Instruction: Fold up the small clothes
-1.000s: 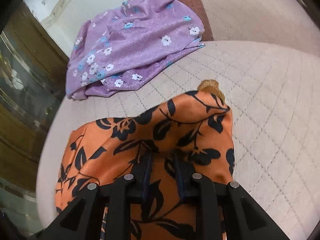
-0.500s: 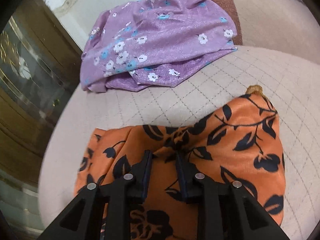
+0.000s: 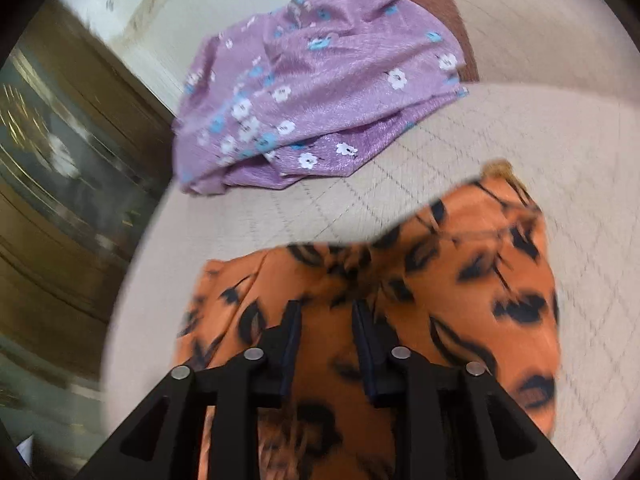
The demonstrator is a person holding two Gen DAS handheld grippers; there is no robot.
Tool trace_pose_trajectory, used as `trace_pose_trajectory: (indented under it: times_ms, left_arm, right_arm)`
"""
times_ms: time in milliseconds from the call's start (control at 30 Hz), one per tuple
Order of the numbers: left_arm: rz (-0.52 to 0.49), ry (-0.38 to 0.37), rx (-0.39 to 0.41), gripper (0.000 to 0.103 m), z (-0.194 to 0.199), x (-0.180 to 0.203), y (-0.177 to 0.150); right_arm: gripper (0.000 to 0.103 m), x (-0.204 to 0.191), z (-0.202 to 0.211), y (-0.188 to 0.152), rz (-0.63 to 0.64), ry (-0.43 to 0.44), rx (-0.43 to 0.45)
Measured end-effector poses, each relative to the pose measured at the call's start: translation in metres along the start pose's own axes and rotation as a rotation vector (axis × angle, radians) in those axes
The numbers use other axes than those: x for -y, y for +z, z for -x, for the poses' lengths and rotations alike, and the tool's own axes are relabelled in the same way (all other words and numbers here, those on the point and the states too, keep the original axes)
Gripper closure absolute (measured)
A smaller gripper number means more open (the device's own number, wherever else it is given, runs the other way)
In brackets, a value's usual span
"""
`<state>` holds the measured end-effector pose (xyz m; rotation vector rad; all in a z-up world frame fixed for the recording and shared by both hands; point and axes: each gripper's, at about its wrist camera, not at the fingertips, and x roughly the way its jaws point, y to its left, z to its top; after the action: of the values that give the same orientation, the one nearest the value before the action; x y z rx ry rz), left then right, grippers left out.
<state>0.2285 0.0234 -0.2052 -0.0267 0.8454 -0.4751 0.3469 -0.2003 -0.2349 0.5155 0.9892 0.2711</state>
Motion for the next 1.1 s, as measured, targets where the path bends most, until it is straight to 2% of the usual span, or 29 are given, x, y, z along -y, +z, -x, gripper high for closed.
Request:
trace_pose_trajectory:
  times_ms: [33, 67, 100, 167, 200, 267, 333, 400, 467, 567, 633, 700, 800, 967, 1100]
  left_arm:
    - [0.02, 0.01, 0.056, 0.025, 0.011, -0.004, 0.004]
    - [0.035, 0.024, 0.093, 0.013, 0.018, -0.007, 0.005]
    - [0.06, 0.049, 0.141, 0.01, 0.026, -0.012, 0.007]
    - [0.114, 0.093, 0.186, 0.008, 0.033, -0.024, 0.011]
    - [0.135, 0.11, 0.182, 0.008, 0.032, -0.029, 0.012]
    - [0.184, 0.134, 0.145, 0.008, 0.024, -0.038, 0.013]
    - [0.221, 0.119, 0.097, 0.008, 0.014, -0.043, 0.014]
    - [0.211, 0.099, 0.07, 0.008, 0.009, -0.04, 0.012]
    - [0.166, 0.112, 0.059, 0.008, 0.006, -0.028, 0.01]
    - [0.098, 0.123, 0.036, 0.008, -0.001, -0.014, 0.008]
    - [0.081, 0.122, 0.017, 0.008, -0.007, -0.009, 0.008]
    - [0.062, 0.122, -0.002, 0.008, -0.014, -0.003, 0.009]
    - [0.044, 0.123, -0.022, 0.008, -0.021, 0.002, 0.01]
    - [0.042, 0.115, -0.066, 0.008, -0.032, 0.005, 0.008]
    - [0.062, 0.103, -0.088, 0.008, -0.039, 0.004, 0.007]
  right_arm:
    - [0.058, 0.005, 0.012, -0.003, -0.013, 0.025, 0.01]
    - [0.032, 0.01, 0.028, -0.007, -0.018, 0.037, 0.035]
    - [0.022, 0.013, 0.045, -0.011, -0.016, 0.038, 0.072]
    - [0.022, 0.021, 0.067, -0.018, -0.009, 0.034, 0.104]
    - [0.022, 0.031, 0.078, -0.023, -0.021, 0.04, 0.094]
    - [0.022, 0.044, 0.089, -0.033, -0.053, 0.056, 0.08]
    - [0.022, 0.061, 0.097, -0.046, -0.088, 0.057, 0.066]
    - [0.022, 0.081, 0.1, -0.06, -0.128, 0.066, 0.055]
    - [0.022, 0.098, 0.098, -0.068, -0.175, 0.102, 0.039]
    - [0.022, 0.12, 0.084, -0.08, -0.283, 0.23, 0.004]
    - [0.022, 0.122, 0.068, -0.081, -0.307, 0.286, -0.033]
    - [0.022, 0.117, 0.059, -0.08, -0.289, 0.293, -0.029]
    - [0.023, 0.106, 0.046, -0.074, -0.273, 0.349, -0.05]
    - [0.025, 0.087, 0.025, -0.065, -0.221, 0.332, -0.062]
    - [0.037, 0.083, 0.011, -0.057, -0.207, 0.308, -0.072]
